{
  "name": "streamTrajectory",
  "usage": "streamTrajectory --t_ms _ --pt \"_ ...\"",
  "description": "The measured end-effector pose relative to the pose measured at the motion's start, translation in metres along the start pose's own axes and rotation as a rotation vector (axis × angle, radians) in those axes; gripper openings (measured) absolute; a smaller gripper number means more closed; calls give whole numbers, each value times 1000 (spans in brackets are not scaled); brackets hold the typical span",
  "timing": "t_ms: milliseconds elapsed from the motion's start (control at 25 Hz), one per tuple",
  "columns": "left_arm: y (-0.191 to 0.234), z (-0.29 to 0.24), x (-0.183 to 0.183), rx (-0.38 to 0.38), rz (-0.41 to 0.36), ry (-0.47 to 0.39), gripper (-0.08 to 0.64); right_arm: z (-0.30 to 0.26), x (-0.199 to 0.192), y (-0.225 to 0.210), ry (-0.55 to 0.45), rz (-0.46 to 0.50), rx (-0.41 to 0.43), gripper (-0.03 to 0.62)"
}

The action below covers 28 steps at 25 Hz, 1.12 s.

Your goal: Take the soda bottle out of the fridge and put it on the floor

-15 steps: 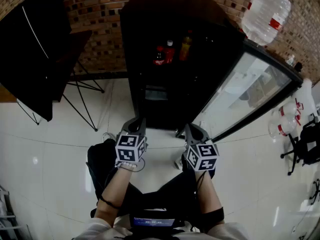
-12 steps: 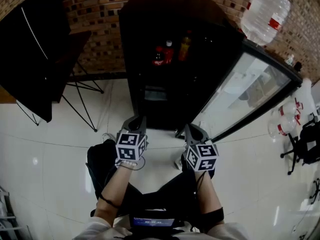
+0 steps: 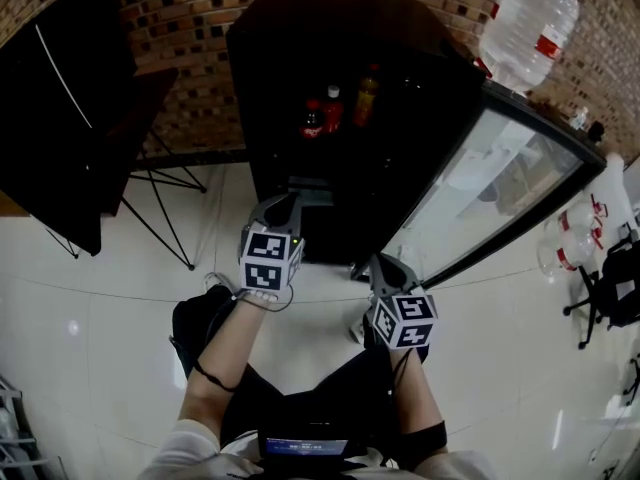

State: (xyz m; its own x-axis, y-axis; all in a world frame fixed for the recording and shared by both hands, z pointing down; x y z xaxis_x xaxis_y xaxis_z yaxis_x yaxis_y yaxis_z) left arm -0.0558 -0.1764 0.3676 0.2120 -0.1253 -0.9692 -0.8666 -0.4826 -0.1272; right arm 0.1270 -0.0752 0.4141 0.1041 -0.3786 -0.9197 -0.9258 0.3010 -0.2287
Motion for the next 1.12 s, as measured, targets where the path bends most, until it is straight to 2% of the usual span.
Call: streamTrajectory --t_ms 120,280,520,720,880,1120 --pt "10 -21 25 16 -36 -23 3 -5 4 -3 -3 -5 2 11" --pt "19 -51 46 20 -46 -26 35 -11 21 -8 -24 7 -3 11" --pt "33 -107 70 47 -55 6 211 -32 54 -23 -55 -5 -1 11" --pt "54 -154 80 89 -34 37 284 -45 70 -28 -65 6 2 11" --pt "69 -181 79 109 -19 76 281 -52 70 -33 -55 4 3 12" --pt "79 -201 78 119 -24 98 213 -55 76 -38 -53 17 8 11"
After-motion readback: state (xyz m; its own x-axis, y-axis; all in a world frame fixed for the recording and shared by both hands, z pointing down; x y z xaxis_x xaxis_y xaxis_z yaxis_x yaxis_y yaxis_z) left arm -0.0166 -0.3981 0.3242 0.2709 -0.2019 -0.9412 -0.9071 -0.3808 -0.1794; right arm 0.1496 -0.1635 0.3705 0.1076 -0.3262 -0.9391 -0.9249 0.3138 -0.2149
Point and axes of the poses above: the fingertips, and each gripper's own axes: z backward along the fingers, y to its left, x out of its top, the point moved 3 cm from there along z, backward along the fingers, and after that the axes turned 7 degrees about -z, right-handed, at the moved point
